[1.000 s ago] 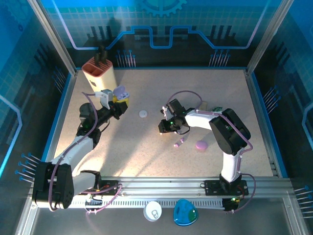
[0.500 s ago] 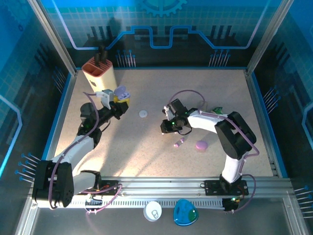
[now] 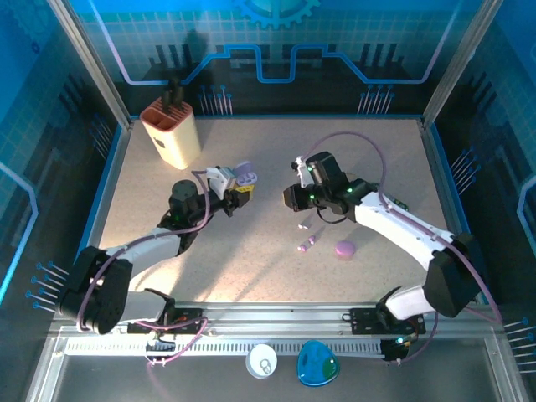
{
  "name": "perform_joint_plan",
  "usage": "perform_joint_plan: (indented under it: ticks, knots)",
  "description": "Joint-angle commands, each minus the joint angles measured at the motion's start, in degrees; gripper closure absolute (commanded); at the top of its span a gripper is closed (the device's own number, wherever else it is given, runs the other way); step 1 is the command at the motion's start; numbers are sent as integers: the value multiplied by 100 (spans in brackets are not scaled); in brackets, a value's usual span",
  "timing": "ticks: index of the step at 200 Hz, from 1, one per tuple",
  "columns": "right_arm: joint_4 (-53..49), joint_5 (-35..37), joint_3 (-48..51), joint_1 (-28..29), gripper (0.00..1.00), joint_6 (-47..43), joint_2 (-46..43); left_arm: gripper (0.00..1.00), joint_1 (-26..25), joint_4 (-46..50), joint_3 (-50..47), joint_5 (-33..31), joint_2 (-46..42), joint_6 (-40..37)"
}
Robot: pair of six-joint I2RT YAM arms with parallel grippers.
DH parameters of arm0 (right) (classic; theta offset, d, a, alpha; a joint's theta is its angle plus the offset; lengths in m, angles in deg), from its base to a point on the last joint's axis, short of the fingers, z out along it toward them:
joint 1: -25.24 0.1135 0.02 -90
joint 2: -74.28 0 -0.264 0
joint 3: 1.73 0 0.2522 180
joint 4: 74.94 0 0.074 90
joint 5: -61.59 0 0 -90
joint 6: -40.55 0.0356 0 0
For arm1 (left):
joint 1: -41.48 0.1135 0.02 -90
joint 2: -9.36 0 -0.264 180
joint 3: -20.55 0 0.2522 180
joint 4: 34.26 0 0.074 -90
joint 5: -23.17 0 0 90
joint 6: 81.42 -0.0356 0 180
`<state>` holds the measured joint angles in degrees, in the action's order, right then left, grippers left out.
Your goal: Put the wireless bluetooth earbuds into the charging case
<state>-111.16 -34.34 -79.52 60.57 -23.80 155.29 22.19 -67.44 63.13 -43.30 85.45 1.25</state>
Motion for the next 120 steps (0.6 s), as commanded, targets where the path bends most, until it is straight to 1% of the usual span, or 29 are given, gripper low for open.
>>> perform_joint_plan:
  ticks: [1,59,120]
  knots:
    - [-293,99,-360,146,81,-56,-202,69,-272,-570,75,-279,224,-401]
    - [-157,286,-792,393,81,-65,-140,69,-926,-707,316,-608,687,-657]
    - [-129,388,-1023,492,81,-102,175,68,-1250,-752,441,-715,897,-694]
